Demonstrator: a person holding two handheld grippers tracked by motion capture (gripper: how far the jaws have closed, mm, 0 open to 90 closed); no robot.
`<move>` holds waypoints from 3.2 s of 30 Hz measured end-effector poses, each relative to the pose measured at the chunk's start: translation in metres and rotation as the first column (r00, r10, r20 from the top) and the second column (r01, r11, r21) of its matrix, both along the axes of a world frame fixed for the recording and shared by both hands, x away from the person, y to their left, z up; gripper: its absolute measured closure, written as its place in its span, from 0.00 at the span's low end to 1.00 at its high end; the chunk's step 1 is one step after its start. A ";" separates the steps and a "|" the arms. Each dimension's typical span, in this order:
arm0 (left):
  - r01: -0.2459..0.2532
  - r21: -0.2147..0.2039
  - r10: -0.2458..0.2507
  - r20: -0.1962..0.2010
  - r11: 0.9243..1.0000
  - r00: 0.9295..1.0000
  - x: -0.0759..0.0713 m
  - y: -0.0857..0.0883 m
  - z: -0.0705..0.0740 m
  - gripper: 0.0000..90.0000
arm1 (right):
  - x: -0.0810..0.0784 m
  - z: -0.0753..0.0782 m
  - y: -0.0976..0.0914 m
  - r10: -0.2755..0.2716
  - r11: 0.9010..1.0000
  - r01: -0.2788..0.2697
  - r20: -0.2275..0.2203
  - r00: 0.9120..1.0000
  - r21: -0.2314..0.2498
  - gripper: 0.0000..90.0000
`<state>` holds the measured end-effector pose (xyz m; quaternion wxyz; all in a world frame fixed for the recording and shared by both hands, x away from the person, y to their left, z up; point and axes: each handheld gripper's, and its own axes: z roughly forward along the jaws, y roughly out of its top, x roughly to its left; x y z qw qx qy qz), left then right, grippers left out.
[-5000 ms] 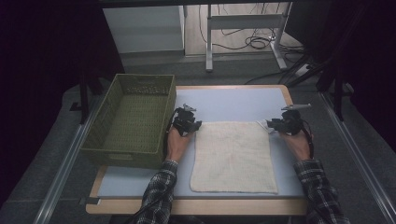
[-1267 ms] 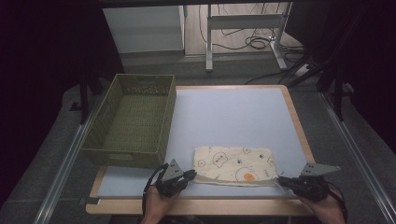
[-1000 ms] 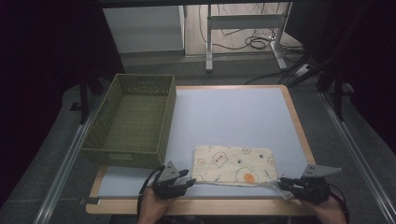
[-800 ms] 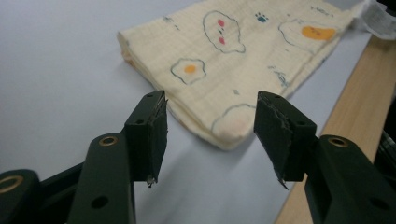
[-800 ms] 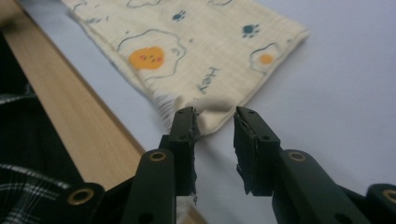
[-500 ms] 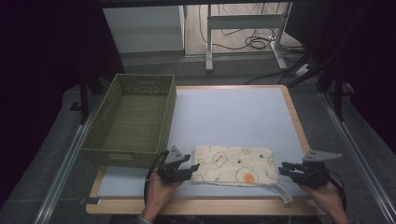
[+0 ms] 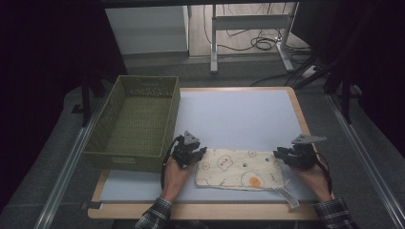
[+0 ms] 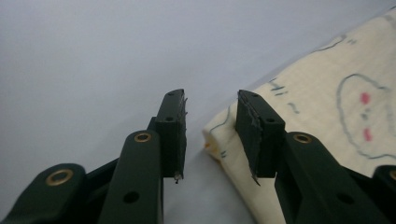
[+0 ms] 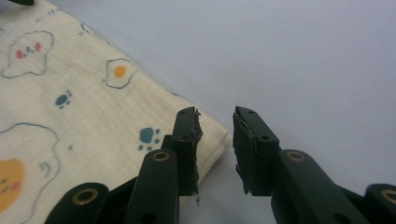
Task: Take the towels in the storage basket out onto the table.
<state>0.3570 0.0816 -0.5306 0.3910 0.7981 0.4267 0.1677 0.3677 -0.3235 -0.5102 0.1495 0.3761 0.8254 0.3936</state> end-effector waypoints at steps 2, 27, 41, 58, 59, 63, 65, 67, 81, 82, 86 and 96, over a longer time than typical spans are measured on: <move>-0.003 0.006 0.003 -0.017 1.000 1.000 0.003 0.001 -0.005 0.66 | 0.001 -0.004 0.001 0.003 1.000 -0.004 -0.005 1.000 -0.008 0.78; 0.137 -0.033 -0.138 -0.018 0.990 0.990 -0.015 -0.016 -0.001 0.94 | 0.058 0.000 0.005 -0.047 0.995 0.047 0.005 0.999 -0.088 0.97; 0.107 0.046 -0.107 -0.007 0.993 0.994 0.004 -0.017 -0.011 0.52 | 0.035 0.013 -0.012 -0.047 0.999 0.047 -0.010 0.999 -0.016 0.62; 0.049 0.025 -0.048 -0.037 0.998 0.998 0.009 -0.015 -0.013 0.32 | -0.016 0.018 0.003 0.034 0.999 -0.034 -0.045 0.998 0.000 0.43; 0.050 0.026 -0.049 -0.037 0.998 0.998 0.009 -0.015 -0.013 0.32 | -0.018 0.018 0.005 0.043 0.999 -0.043 -0.046 0.998 0.000 0.43; 0.031 0.034 -0.030 -0.035 0.999 0.999 0.010 -0.015 -0.014 0.29 | -0.025 0.018 0.018 0.090 0.996 -0.091 -0.056 0.994 -0.008 0.43; 0.015 0.036 -0.013 -0.046 0.999 0.999 0.011 -0.014 -0.014 0.22 | -0.028 0.018 0.025 0.112 0.993 -0.113 -0.056 0.992 -0.015 0.43; 0.012 0.036 -0.011 -0.045 0.999 0.999 0.010 -0.015 -0.014 0.22 | -0.030 0.018 0.031 0.128 0.991 -0.129 -0.056 0.990 -0.015 0.44; 0.017 0.037 -0.015 -0.046 0.999 0.999 0.011 -0.014 -0.014 0.22 | -0.049 0.009 0.092 0.295 0.955 -0.295 -0.078 0.952 0.007 0.50; 0.018 0.038 -0.017 -0.046 0.999 0.999 0.011 -0.014 -0.014 0.22 | -0.050 0.008 0.097 0.308 0.951 -0.309 -0.081 0.948 0.009 0.51; 0.017 0.035 -0.016 -0.046 0.999 0.999 0.011 -0.014 -0.014 0.22 | -0.055 0.007 0.115 0.361 0.933 -0.359 -0.085 0.929 0.036 0.59; 0.020 0.037 -0.018 -0.047 0.999 0.999 0.011 -0.014 -0.014 0.22 | -0.070 -0.001 0.167 0.482 0.876 -0.482 -0.115 0.869 0.030 0.65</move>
